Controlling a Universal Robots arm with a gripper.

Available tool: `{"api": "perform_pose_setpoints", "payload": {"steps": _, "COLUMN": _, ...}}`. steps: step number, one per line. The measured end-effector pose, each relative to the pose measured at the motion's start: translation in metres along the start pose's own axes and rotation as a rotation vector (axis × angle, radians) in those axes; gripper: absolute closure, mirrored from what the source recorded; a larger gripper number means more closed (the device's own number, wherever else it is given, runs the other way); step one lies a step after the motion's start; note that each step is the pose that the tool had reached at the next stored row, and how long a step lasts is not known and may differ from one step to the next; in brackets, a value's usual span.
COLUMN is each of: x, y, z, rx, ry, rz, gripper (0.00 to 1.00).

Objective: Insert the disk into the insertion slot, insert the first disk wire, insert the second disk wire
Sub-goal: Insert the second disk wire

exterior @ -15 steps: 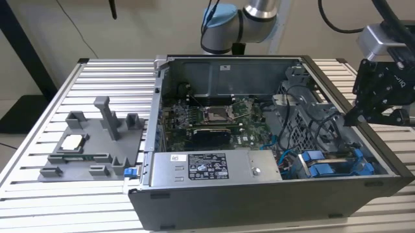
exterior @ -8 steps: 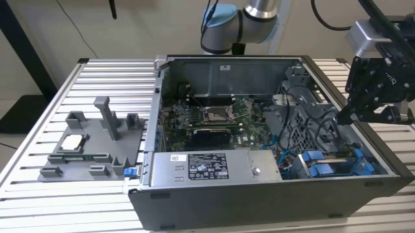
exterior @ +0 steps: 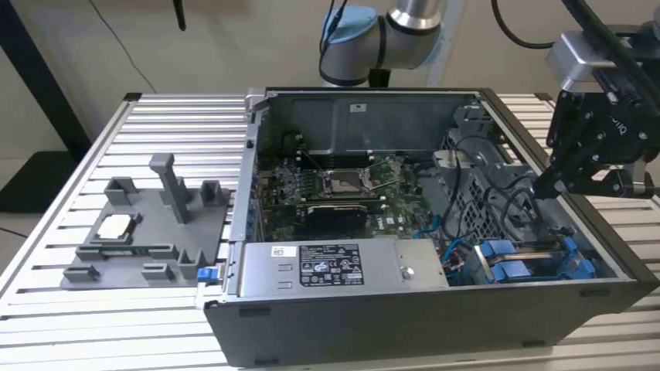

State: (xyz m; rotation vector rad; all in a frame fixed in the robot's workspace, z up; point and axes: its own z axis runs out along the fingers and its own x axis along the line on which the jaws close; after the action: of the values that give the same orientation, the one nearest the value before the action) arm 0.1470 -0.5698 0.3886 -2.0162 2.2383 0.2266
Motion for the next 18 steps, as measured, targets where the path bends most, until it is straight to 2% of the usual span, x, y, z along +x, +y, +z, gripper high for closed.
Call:
{"api": "perform_pose_setpoints", "payload": {"steps": 5, "x": 0.0, "y": 0.0, "z": 0.0, "rx": 0.0002, "ry": 0.0008, "rz": 0.0, "gripper": 0.84}}
{"api": "perform_pose_setpoints", "payload": {"steps": 9, "x": 0.0001, "y": 0.0009, "z": 0.0001, "rx": 0.001, "ry": 0.0083, "rz": 0.0, "gripper": 0.84}}
{"api": "perform_pose_setpoints", "payload": {"steps": 12, "x": 0.0004, "y": 0.0032, "z": 0.0005, "rx": 0.0025, "ry": 0.0167, "rz": 0.0, "gripper": 0.84}}
{"api": "perform_pose_setpoints", "payload": {"steps": 18, "x": 0.0015, "y": 0.0099, "z": 0.0023, "rx": 0.0127, "ry": 0.0407, "rz": -0.001, "gripper": 0.84}}
